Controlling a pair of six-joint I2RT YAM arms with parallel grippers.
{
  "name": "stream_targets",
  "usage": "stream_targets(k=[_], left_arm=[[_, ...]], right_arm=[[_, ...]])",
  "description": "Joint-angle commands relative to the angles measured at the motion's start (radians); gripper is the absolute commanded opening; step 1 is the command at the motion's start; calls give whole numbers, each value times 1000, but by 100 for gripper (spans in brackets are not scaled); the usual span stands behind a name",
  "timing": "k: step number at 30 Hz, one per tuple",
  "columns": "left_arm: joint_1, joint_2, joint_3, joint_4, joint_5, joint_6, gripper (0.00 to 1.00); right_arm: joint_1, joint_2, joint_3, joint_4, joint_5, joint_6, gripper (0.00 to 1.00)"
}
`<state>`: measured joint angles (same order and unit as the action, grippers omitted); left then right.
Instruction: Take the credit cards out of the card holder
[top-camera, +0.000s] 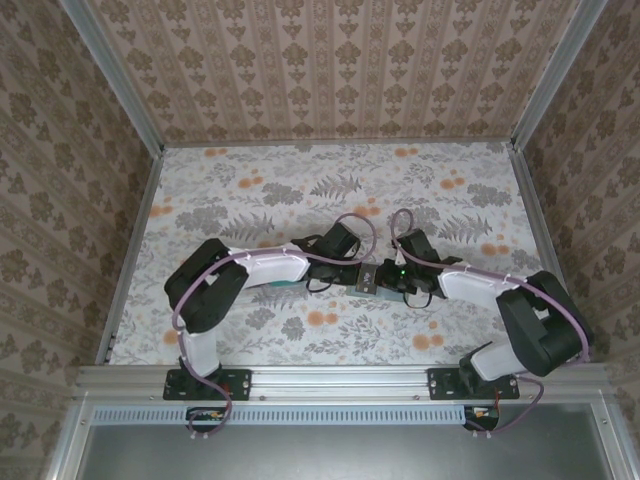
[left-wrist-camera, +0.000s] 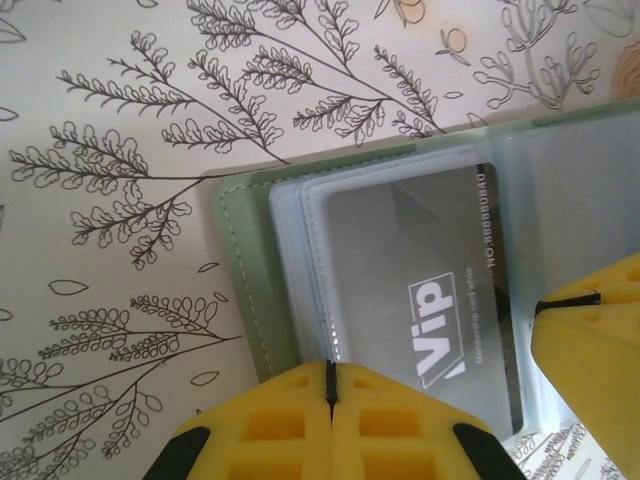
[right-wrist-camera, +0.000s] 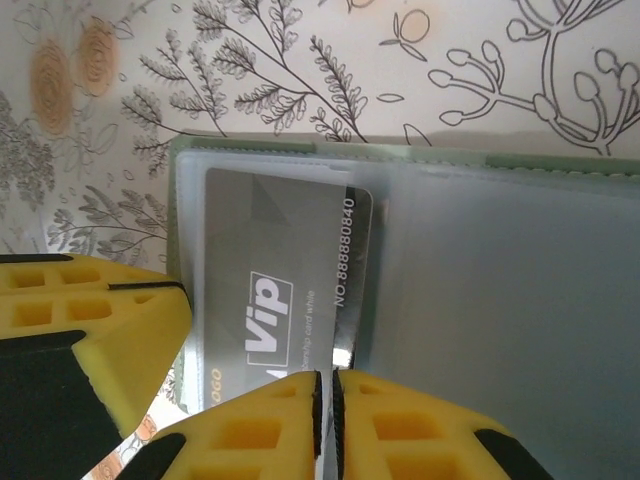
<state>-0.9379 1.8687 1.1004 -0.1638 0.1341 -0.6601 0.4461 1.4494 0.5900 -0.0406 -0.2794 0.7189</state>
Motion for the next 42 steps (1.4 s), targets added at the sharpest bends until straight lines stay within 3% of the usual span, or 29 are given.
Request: stream_targets(k=[1,9,21,42], left_arm=[[-13,28,31,-18,-7,-20,0],[-18,44,23,-69,-30,-43,0],[-21,37,32,-93,-39,-38,0],[-40,31,116,-111,-13,2,0]], right_arm=[[6,31,37,-4,-23,22,15],[6,59,57,-76,34,26,18],[5,-29,50,-123,49,12,19],[-6,62,52,-100,43,20,18]])
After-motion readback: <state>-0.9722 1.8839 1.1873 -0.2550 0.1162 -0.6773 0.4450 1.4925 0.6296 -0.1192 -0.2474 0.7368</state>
